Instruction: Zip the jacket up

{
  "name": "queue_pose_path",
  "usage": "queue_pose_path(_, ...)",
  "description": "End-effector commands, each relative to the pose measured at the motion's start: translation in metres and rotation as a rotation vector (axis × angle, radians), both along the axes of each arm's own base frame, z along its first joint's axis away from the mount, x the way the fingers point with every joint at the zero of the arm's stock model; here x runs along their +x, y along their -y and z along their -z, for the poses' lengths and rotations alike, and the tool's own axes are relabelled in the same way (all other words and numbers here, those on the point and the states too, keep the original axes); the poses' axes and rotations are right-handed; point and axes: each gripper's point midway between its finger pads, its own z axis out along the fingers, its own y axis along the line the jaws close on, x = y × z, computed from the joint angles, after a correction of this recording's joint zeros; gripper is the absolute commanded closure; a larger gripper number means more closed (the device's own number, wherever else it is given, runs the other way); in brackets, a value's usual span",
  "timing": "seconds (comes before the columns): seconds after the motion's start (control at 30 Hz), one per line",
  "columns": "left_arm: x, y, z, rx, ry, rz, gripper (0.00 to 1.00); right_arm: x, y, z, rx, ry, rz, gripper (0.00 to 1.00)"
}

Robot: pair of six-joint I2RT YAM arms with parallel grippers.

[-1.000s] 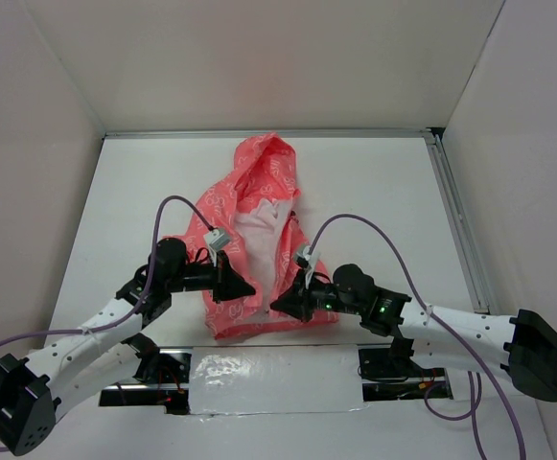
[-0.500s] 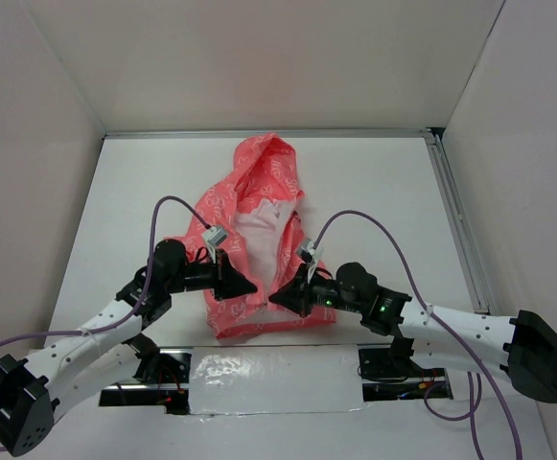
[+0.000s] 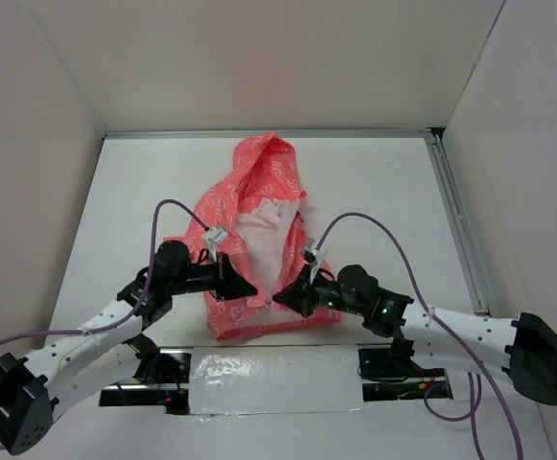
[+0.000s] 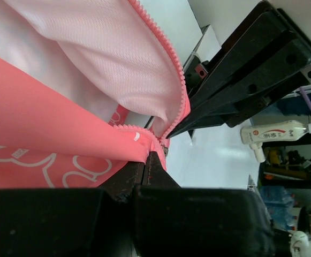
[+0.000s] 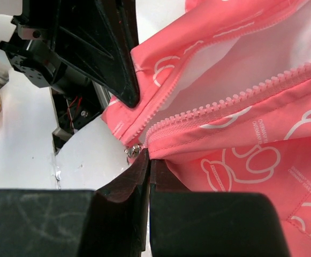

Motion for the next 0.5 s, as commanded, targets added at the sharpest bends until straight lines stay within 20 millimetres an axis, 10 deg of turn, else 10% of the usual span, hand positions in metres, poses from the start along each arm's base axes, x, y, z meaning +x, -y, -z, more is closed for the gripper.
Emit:
queue_pose_path(0.0,-0.003,0.006,-0.023,-0.067,0.015,0.012,1.0,0.007,0.004,-0.01,0.028,0.027,0.043,1.0)
queue_pose_path(0.47,0.002,0.012,-0.021,-0.034,-0.03,-0.11,1.0,-0.01,-0.007,-0.024,0.086,0.067,-0.087,1.0)
